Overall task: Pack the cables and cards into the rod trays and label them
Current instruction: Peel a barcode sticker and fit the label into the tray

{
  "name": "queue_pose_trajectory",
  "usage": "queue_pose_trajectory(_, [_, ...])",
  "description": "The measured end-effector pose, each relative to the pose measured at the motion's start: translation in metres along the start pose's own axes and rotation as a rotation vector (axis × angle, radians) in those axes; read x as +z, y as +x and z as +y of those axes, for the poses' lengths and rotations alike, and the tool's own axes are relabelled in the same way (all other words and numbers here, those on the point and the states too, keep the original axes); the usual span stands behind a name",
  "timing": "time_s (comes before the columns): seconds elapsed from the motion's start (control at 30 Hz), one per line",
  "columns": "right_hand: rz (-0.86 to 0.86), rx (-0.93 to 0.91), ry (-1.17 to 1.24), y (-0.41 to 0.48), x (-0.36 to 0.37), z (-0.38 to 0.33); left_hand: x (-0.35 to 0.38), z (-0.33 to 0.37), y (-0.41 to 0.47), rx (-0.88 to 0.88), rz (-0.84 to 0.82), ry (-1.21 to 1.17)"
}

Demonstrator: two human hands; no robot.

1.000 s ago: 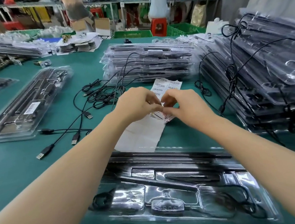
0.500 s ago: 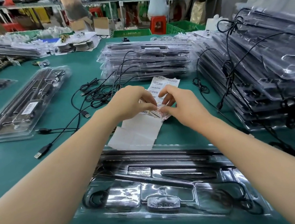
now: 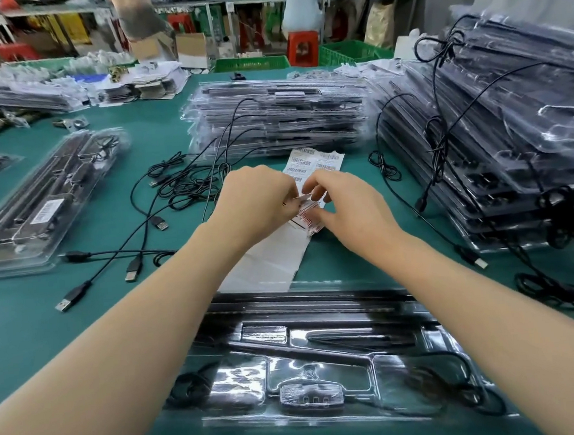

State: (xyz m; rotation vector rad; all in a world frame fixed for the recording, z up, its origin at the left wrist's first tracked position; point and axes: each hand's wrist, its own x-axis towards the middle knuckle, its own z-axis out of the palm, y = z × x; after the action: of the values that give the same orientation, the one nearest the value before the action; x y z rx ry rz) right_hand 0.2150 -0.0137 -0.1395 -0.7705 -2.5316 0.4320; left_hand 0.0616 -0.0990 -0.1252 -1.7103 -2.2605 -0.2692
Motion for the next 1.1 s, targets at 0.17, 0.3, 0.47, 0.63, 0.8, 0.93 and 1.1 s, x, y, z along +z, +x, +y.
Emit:
queue_pose_trajectory(0.17, [-0.041,-0.006,-0.067,-0.001,0.001,-0.001,0.000,-0.011,-0.005,-0.030,-0.011,-0.253])
queue_pose_trajectory(0.3, [-0.077,-0.005,-0.108,0.000,0.002,-0.001,0.007,-0.026,0.001,-0.245,0.059,-0.376])
queue_pose_trajectory(0.47, [-0.070,-0.072,-0.177,0.002,0.003,-0.005,0.014,-0.027,0.004,-0.273,0.018,-0.234])
queue_pose_trajectory(0.63, [-0.097,-0.056,-0.175,0.003,0.004,-0.006,0.006,-0.022,0.008,-0.141,0.129,-0.018])
queue_pose_trajectory(0.8, [-0.136,-0.037,-0.153,0.004,0.003,-0.006,0.007,-0.013,0.008,-0.155,0.086,0.160])
queue_pose_trajectory(0.93, [-0.186,-0.064,-0.181,0.008,0.003,-0.006,0.005,-0.010,0.004,-0.161,0.182,0.096])
queue_pose_trajectory(1.1, [-0.279,-0.084,-0.219,0.014,0.004,-0.006,0.002,-0.003,0.001,-0.101,0.284,-0.312])
